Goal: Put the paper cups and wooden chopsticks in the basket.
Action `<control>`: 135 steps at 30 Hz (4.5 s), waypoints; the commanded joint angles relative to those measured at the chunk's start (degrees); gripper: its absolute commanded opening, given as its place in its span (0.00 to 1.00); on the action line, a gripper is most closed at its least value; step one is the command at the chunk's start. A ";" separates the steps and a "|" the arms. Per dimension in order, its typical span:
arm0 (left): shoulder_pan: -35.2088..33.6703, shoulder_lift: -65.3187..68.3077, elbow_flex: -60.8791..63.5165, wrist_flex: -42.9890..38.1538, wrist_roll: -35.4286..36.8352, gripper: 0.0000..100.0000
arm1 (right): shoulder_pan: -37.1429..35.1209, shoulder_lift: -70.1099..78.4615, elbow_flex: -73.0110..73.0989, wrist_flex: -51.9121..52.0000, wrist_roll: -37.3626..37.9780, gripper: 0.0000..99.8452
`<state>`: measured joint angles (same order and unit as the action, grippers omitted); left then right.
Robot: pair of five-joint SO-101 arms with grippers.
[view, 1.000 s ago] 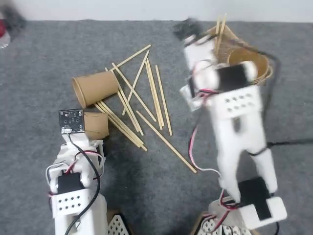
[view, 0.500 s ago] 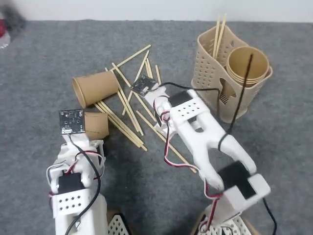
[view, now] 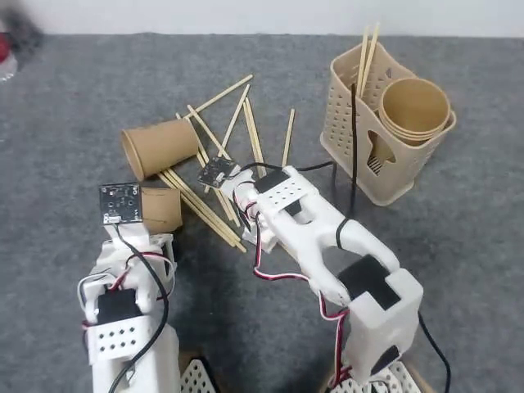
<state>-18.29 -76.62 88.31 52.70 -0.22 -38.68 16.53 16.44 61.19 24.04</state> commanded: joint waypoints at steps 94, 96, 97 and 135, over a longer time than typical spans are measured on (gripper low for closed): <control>3.43 -0.44 -0.13 -1.14 0.44 0.27 | 31.25 -32.75 -7.82 -38.46 -15.21 0.25; 3.43 -0.44 -0.13 -1.14 0.44 0.27 | 30.46 -33.80 -7.82 -37.32 -14.59 0.23; 3.43 -0.44 -0.13 -1.14 0.44 0.27 | 30.11 -34.42 -7.82 -36.44 -14.59 0.22; -2.73 -0.44 -0.13 -3.43 4.22 0.27 | 12.62 37.76 -73.49 20.09 -18.81 0.21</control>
<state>-21.45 -76.62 88.31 50.51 3.30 -26.64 49.85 -41.32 75.60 6.37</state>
